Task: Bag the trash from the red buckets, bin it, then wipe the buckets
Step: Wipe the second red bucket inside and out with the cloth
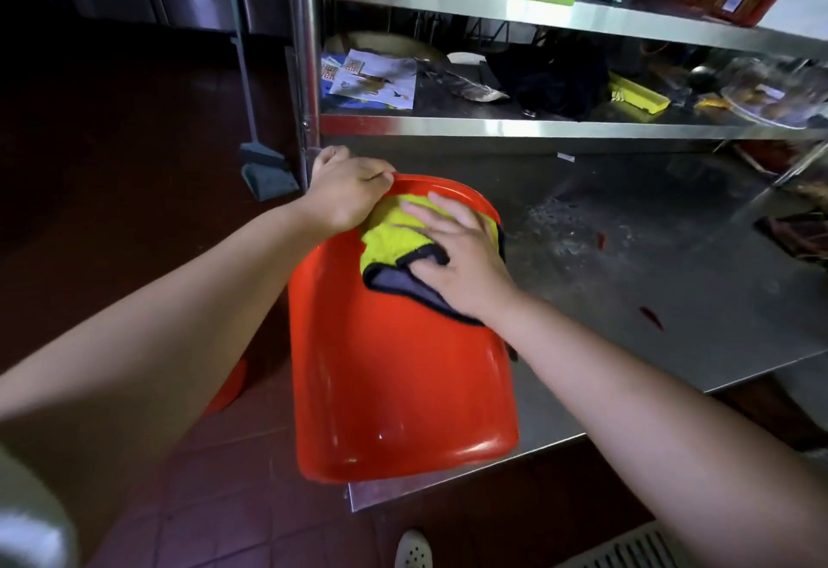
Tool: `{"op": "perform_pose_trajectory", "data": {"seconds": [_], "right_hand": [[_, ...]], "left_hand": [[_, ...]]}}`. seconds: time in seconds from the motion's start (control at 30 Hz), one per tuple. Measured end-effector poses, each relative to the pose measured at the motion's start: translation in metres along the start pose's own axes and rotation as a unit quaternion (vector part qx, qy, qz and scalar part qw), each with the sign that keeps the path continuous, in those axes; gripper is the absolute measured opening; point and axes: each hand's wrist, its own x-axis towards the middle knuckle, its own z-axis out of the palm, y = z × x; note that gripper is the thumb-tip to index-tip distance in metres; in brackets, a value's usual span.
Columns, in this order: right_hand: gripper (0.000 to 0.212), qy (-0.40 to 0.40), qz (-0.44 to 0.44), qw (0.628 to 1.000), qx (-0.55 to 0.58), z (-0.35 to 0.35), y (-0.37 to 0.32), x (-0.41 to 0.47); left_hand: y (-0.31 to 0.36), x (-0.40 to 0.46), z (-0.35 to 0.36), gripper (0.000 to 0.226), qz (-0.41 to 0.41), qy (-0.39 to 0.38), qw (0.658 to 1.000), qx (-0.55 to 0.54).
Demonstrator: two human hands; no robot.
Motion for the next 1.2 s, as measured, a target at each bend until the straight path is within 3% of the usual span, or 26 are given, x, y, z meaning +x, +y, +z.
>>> {"op": "perform_pose_trajectory", "data": {"seconds": [0.1, 0.2, 0.43, 0.57, 0.67, 0.8, 1.2], "right_hand": [[0.048, 0.024, 0.024, 0.999, 0.028, 0.003, -0.001, 0.023], [0.043, -0.011, 0.015, 1.000, -0.011, 0.007, -0.008, 0.020], [0.043, -0.029, -0.080, 0.996, -0.020, 0.009, -0.036, -0.067], [0.048, -0.060, -0.125, 0.990, -0.025, 0.009, -0.048, -0.111], [0.049, -0.085, -0.175, 0.980, -0.036, 0.012, -0.054, -0.127], [0.047, -0.090, -0.207, 0.974, -0.026, 0.014, -0.054, -0.111], [0.049, 0.007, -0.028, 1.000, -0.009, 0.017, -0.017, 0.028]], "left_hand": [[-0.008, -0.002, -0.002, 0.031, -0.020, 0.002, 1.000, 0.007], [-0.015, -0.008, -0.004, 0.031, -0.029, -0.003, 1.000, 0.004], [-0.005, -0.016, -0.023, 0.033, -0.085, -0.047, 0.994, 0.047], [0.015, -0.009, -0.029, 0.036, -0.119, -0.102, 0.988, 0.004], [0.013, -0.006, -0.030, 0.055, -0.158, -0.162, 0.972, -0.061], [-0.007, -0.008, -0.026, 0.058, -0.186, -0.130, 0.961, -0.160], [-0.054, -0.021, -0.034, 0.045, -0.220, -0.094, 0.917, -0.318]]}}
